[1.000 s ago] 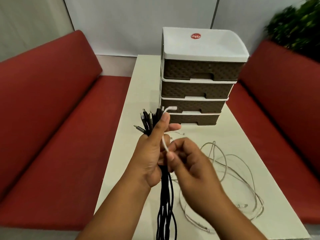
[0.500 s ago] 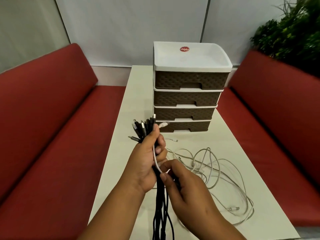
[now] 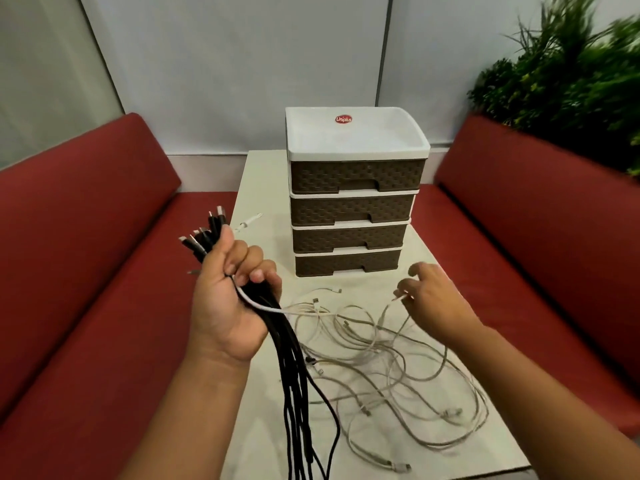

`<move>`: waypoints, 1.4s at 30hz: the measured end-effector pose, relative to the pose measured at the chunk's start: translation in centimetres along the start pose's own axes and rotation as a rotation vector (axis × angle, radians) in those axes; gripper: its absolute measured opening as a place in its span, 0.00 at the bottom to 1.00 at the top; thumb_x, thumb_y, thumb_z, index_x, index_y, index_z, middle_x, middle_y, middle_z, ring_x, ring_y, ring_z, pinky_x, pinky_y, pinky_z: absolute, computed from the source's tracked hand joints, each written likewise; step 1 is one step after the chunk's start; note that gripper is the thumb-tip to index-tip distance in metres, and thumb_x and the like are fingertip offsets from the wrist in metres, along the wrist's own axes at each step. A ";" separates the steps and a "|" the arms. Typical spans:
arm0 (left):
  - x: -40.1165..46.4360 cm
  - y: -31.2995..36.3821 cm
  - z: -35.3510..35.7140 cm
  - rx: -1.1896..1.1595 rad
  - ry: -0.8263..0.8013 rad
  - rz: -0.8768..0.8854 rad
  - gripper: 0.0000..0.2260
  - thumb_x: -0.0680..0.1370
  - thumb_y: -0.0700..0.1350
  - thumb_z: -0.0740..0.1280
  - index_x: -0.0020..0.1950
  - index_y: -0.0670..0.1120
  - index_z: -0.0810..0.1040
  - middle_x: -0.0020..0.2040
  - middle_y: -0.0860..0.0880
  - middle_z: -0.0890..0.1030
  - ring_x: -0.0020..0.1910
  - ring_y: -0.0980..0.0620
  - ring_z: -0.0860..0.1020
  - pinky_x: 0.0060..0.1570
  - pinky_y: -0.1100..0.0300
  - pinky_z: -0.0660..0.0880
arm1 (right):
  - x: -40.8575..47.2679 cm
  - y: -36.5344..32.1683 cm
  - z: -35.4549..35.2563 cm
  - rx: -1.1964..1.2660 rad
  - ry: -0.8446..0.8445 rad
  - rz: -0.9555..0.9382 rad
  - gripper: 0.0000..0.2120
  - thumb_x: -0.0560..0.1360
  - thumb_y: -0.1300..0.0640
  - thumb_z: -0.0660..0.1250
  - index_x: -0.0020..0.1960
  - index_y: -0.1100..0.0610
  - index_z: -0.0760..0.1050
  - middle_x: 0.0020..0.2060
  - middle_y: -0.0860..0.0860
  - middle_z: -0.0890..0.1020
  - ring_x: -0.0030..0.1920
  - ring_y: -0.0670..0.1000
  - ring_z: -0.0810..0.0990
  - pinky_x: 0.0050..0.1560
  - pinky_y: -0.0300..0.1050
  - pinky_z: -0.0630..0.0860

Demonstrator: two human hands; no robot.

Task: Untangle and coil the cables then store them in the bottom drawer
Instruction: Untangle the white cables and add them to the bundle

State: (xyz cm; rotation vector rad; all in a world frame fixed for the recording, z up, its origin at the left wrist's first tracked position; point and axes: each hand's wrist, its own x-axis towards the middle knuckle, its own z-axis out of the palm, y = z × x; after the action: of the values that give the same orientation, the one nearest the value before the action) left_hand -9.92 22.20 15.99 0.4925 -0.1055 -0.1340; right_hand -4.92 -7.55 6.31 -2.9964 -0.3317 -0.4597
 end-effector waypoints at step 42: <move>-1.9 0.4 1.3 0.122 -0.005 -0.033 0.23 0.82 0.52 0.57 0.26 0.50 0.62 0.22 0.54 0.59 0.20 0.57 0.49 0.17 0.69 0.49 | 6.9 -0.1 -28.6 0.363 0.295 -0.013 0.13 0.80 0.58 0.63 0.64 0.57 0.75 0.52 0.53 0.83 0.42 0.41 0.84 0.50 0.34 0.80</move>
State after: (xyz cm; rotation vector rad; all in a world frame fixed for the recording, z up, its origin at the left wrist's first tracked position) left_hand -11.96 22.28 17.16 0.6155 -0.1109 -0.1618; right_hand -6.71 -9.63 35.58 -2.5335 -0.3632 -0.7418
